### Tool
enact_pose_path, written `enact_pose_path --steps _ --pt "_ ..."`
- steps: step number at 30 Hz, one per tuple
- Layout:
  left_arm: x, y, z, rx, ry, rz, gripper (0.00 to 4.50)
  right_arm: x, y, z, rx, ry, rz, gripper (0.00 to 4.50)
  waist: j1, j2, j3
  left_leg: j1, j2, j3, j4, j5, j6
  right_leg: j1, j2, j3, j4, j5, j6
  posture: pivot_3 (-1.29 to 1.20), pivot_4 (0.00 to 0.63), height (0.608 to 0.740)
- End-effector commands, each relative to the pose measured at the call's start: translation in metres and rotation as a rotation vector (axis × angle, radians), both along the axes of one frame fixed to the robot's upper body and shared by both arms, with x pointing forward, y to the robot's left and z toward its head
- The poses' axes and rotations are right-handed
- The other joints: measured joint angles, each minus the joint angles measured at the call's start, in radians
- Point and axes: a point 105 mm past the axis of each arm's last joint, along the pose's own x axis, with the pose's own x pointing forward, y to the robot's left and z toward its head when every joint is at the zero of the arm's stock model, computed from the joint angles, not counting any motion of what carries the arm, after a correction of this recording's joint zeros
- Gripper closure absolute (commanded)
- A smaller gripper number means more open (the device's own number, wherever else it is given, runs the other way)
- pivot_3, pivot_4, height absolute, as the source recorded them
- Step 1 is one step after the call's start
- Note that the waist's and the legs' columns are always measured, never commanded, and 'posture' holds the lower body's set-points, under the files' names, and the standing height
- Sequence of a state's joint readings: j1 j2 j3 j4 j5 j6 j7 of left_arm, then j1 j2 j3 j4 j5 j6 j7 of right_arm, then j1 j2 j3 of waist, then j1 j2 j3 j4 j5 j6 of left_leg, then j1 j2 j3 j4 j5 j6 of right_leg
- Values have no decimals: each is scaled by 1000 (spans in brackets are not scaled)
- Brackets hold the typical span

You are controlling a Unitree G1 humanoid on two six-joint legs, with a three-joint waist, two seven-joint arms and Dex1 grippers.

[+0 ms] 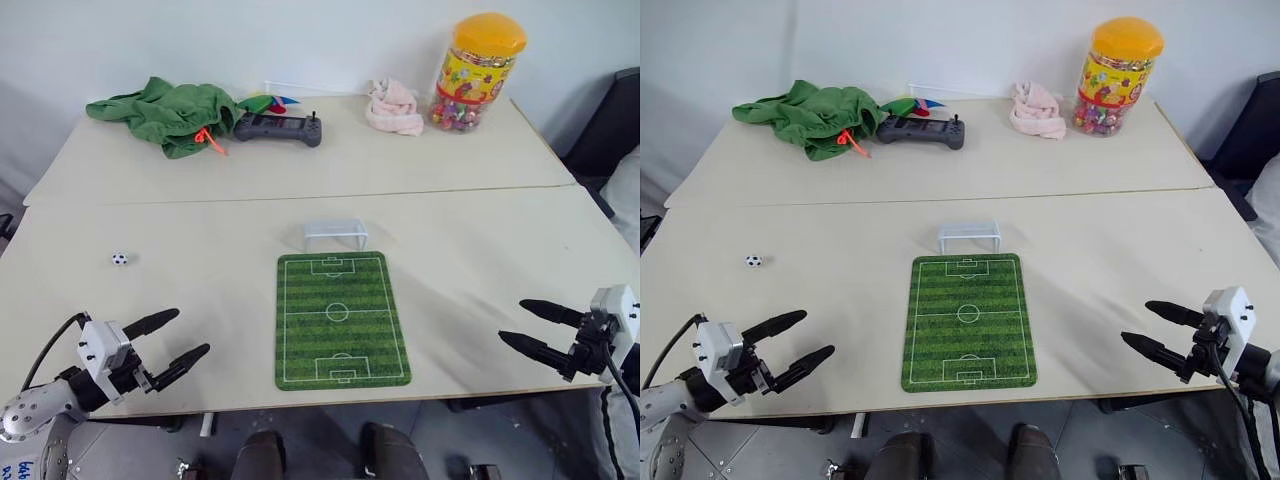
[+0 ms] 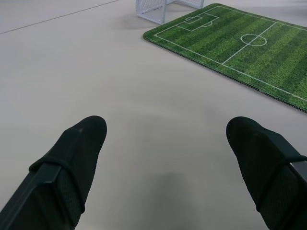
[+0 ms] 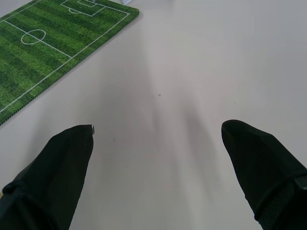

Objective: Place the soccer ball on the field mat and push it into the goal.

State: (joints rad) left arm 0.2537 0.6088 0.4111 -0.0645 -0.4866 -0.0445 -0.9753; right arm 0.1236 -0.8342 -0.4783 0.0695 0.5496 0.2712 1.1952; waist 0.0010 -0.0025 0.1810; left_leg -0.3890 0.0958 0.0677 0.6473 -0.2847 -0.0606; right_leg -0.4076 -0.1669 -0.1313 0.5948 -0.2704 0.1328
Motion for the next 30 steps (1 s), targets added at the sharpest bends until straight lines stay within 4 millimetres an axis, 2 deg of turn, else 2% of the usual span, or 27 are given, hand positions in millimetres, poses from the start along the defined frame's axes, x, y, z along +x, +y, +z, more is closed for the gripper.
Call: enact_pose_path --steps 1,6,14,20,22,26,30 --pt "-2 2 -2 43 -1 -15 52 0 1 6 -5 -35 11 0 0 0 0 0 0 0 0 0 0 0 0 0 0 0 0 0 150 740" --pt "10 15 5 5 -20 118 52 1 -1 7 -9 -43 8 0 0 0 0 0 1 1 0 0 0 -1 1 1 0 0 0 0 150 740" --pt "11 11 22 -13 -86 139 52 3 2 17 1 -86 34 0 0 0 0 0 1 2 0 0 0 -1 1 2 1 0 0 0 150 740" --pt "18 21 34 -18 -124 189 52 11 1 25 2 -119 42 0 -1 0 0 0 2 3 0 0 0 -2 2 3 1 0 0 0 150 740" --pt "26 28 36 -3 -135 250 52 11 0 23 -14 -118 39 0 1 0 0 0 2 3 0 0 0 -2 2 3 2 0 0 0 150 740" --pt "58 62 45 -4 -143 523 52 13 -4 15 -46 -102 26 0 13 0 0 1 2 3 1 0 0 -2 2 3 3 1 -1 0 150 740" --pt "81 75 52 -74 -130 643 52 14 -5 14 -56 -103 24 0 19 0 0 1 1 4 1 0 0 -2 2 5 4 1 0 0 150 740"
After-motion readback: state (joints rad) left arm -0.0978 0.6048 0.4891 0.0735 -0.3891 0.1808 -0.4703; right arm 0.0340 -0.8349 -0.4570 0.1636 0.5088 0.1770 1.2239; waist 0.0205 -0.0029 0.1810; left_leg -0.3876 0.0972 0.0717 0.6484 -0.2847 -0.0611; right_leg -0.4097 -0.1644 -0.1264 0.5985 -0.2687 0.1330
